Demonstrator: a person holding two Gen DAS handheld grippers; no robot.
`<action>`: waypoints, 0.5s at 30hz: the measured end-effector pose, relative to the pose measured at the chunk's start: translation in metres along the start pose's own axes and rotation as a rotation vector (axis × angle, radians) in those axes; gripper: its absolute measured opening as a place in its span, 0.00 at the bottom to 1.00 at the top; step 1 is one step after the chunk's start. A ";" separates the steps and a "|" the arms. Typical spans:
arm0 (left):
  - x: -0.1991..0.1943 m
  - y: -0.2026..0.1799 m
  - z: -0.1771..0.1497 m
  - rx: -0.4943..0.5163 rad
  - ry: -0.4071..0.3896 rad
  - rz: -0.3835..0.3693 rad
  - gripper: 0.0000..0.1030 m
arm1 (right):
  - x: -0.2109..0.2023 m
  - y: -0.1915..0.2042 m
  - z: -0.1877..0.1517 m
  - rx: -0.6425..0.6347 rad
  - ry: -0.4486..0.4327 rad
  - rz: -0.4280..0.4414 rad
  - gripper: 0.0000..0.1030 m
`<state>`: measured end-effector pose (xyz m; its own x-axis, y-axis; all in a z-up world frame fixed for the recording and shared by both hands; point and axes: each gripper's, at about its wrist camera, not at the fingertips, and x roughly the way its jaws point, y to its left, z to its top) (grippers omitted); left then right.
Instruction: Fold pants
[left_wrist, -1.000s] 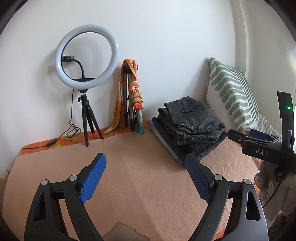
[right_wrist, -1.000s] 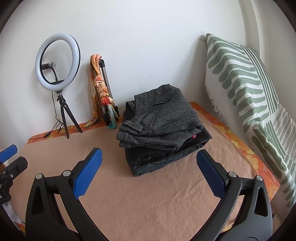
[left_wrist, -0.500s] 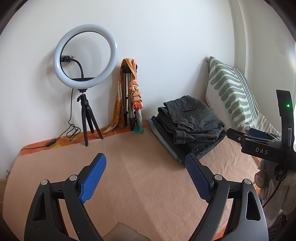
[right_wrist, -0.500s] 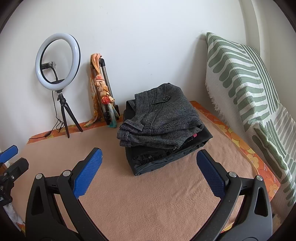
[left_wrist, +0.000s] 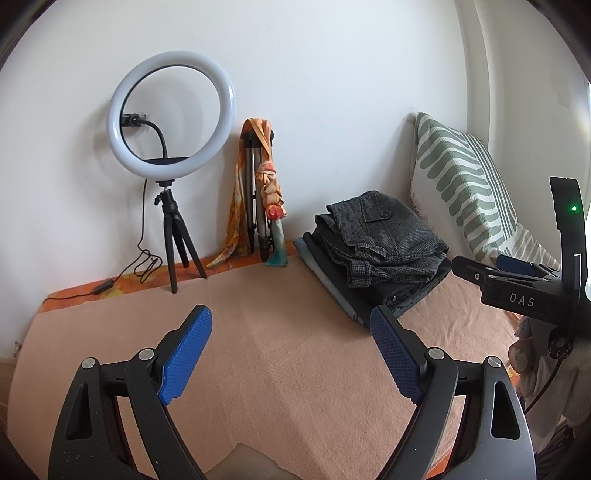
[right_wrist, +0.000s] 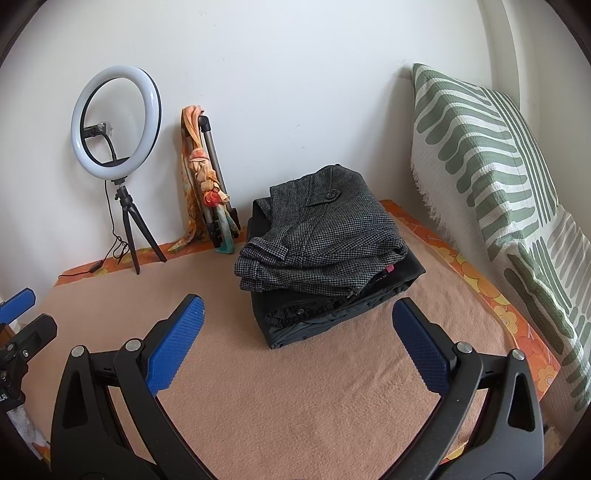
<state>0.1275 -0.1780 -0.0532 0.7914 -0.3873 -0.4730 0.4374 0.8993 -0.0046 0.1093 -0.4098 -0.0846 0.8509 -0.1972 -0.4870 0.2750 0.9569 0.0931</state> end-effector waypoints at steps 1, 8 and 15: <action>0.000 0.000 0.000 0.000 0.000 0.000 0.85 | 0.000 0.000 0.000 0.000 0.001 0.001 1.00; 0.001 0.001 0.001 0.000 0.004 0.002 0.85 | 0.001 0.000 0.000 0.001 0.006 0.003 1.00; 0.000 0.003 0.000 0.000 -0.001 0.005 0.86 | 0.001 0.001 -0.001 0.005 0.011 0.005 1.00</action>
<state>0.1289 -0.1754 -0.0534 0.7936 -0.3834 -0.4725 0.4337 0.9011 -0.0027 0.1104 -0.4093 -0.0858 0.8472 -0.1899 -0.4962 0.2727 0.9569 0.0995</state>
